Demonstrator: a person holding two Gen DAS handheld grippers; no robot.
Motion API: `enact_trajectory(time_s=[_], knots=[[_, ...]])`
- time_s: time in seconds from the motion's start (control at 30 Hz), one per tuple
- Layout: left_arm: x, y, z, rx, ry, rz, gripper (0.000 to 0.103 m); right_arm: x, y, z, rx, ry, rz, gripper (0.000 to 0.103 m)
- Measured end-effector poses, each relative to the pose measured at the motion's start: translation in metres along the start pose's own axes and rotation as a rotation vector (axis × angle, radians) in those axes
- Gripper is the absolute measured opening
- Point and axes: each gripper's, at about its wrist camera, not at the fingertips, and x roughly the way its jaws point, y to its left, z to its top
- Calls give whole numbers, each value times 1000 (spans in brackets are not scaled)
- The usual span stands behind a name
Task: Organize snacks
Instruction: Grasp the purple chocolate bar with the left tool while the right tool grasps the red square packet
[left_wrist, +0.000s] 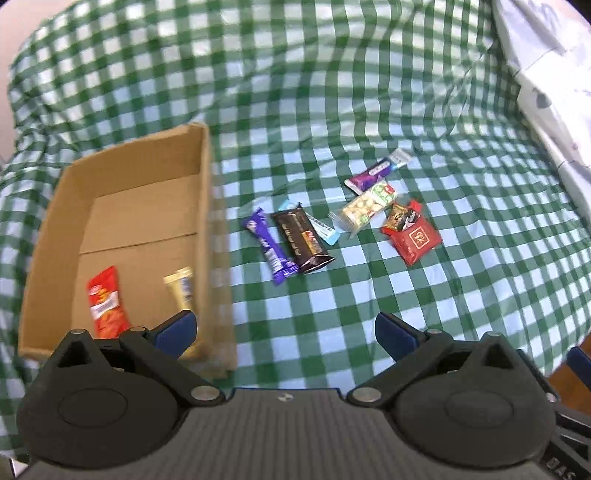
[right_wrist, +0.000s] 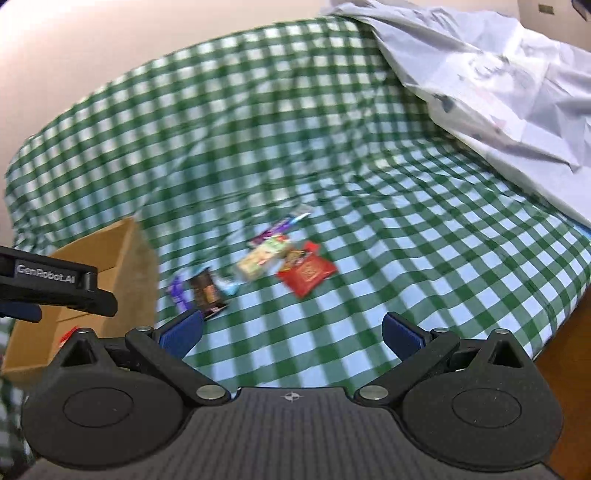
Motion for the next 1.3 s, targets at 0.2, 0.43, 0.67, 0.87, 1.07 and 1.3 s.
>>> enact_trajectory(time_s=[0.2,0.43,0.67,0.87,1.07,1.3], knots=[[66,-23,26,-4,67,17,103,52,-28,14,13,18,-29,102],[125,-25,41,-35,128,43,103,108,-37,21,10,55,-39,102],[159,-15,50,-66,157,59,103,143,-35,17,-1,87,-42,102],[180,-5,55,-98,176,68,103,162,-31,16,-19,101,-41,102],[194,6,61,-142,192,9,103,179,-26,18,-37,99,-36,102],[206,37,67,-244,217,3,103,224,-15,32,-111,93,-21,102]])
